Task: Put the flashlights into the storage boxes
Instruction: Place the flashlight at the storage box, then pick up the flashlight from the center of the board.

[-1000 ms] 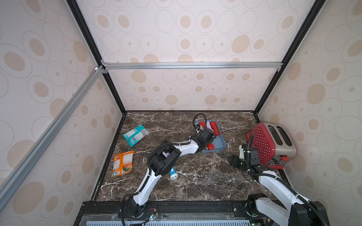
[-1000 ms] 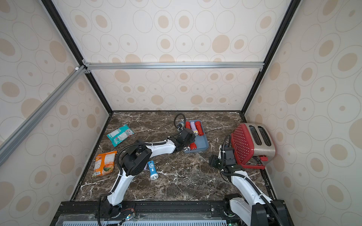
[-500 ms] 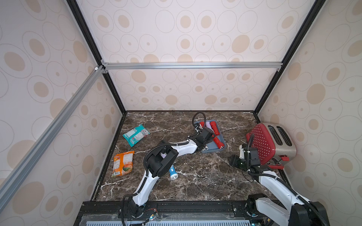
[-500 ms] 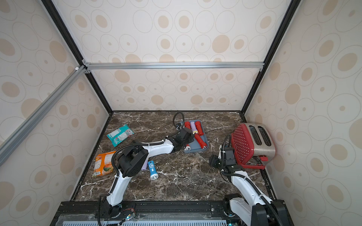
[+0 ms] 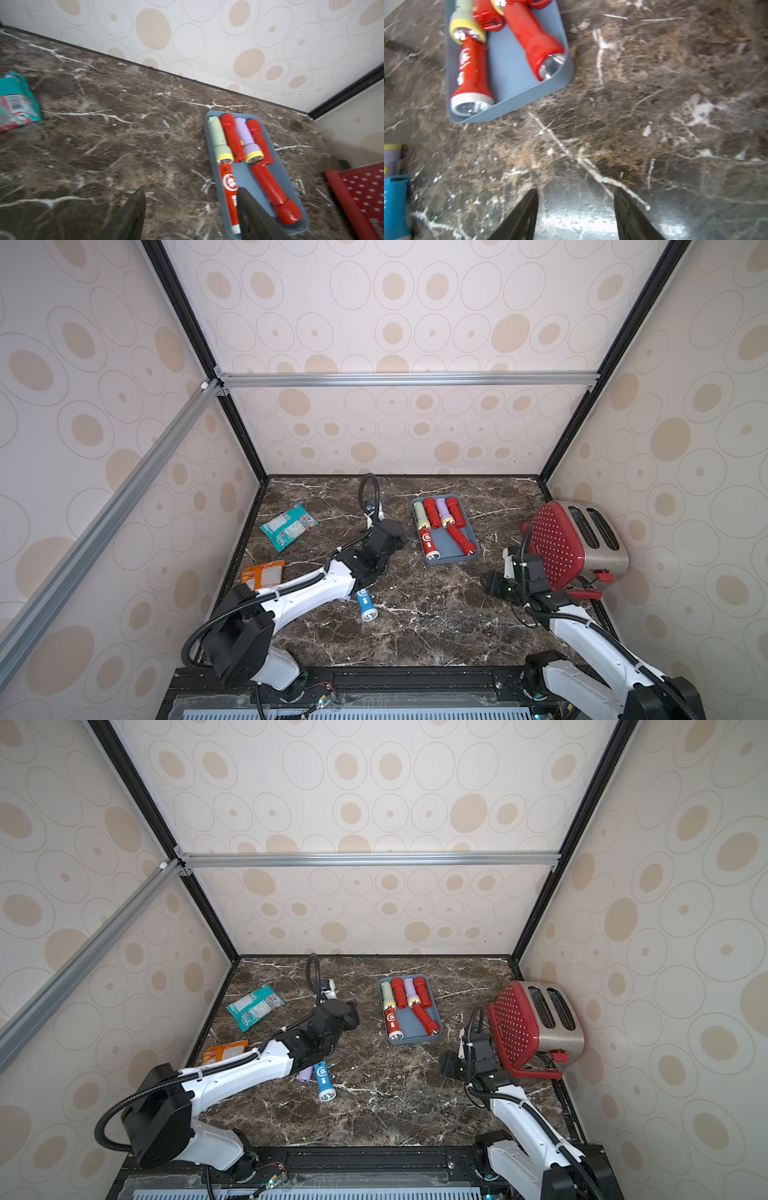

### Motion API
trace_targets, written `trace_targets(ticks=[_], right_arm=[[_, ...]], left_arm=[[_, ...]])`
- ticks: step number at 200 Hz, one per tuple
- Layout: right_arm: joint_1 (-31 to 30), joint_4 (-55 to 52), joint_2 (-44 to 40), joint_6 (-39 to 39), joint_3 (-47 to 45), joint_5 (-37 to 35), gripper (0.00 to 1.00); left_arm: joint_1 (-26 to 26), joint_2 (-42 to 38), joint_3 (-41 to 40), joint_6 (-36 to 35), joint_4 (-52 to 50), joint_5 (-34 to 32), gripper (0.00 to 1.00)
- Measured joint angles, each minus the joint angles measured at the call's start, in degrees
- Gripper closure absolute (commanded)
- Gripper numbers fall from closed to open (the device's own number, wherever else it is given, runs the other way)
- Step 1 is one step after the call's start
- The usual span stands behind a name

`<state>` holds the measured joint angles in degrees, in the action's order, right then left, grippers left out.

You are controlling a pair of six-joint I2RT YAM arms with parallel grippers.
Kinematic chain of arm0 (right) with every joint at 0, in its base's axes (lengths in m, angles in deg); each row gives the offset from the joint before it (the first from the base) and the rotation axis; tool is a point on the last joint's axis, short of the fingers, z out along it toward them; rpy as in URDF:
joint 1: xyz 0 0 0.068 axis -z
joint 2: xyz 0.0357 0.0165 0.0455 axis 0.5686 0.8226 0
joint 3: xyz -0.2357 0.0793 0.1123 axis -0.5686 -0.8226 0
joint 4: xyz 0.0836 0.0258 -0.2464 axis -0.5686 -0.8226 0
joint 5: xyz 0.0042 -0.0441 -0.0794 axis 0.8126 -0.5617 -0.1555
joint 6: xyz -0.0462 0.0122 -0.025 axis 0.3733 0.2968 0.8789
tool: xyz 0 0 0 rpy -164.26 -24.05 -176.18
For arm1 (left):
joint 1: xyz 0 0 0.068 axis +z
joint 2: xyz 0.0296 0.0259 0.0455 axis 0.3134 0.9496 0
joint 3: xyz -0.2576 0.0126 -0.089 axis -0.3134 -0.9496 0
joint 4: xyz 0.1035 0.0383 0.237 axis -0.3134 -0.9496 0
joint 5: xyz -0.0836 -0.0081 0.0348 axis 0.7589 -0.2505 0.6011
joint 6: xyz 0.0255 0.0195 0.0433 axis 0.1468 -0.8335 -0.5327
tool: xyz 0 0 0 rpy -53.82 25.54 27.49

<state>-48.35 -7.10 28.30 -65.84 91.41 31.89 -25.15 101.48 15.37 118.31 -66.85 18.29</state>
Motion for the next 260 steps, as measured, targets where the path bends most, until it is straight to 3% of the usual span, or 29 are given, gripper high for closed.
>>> trace_targets(ticks=[35,76,94,103,149,206,260], right_arm=[[-14.7,-0.4,1.1,-2.3,3.1,-3.5,0.40],[-33.6,-0.7,12.3,-5.2,8.3,-9.6,0.38],[-39.3,-0.3,17.9,-6.1,12.4,-11.2,0.38],[-41.2,0.1,20.3,-6.5,14.5,-11.7,0.38],[-44.4,3.3,31.0,-8.0,22.5,-12.3,0.37],[-47.8,3.9,45.8,-8.5,34.7,-10.5,0.37],[-50.7,0.7,54.1,-7.0,45.3,-9.9,0.32]], left_arm=[[8.4,-3.7,-13.1,-0.6,0.9,0.3,0.25],[9.2,-3.7,-16.3,-7.9,1.7,0.2,0.20],[9.3,-4.9,-19.2,-11.3,4.8,-0.6,0.11],[9.6,-6.2,-21.7,-12.4,6.1,0.0,0.02],[11.9,-10.9,-25.7,-14.2,10.3,4.1,0.01],[24.5,-12.9,-27.9,-9.0,12.2,12.9,0.01],[30.0,-12.5,-29.2,-4.5,10.5,17.1,0.01]])
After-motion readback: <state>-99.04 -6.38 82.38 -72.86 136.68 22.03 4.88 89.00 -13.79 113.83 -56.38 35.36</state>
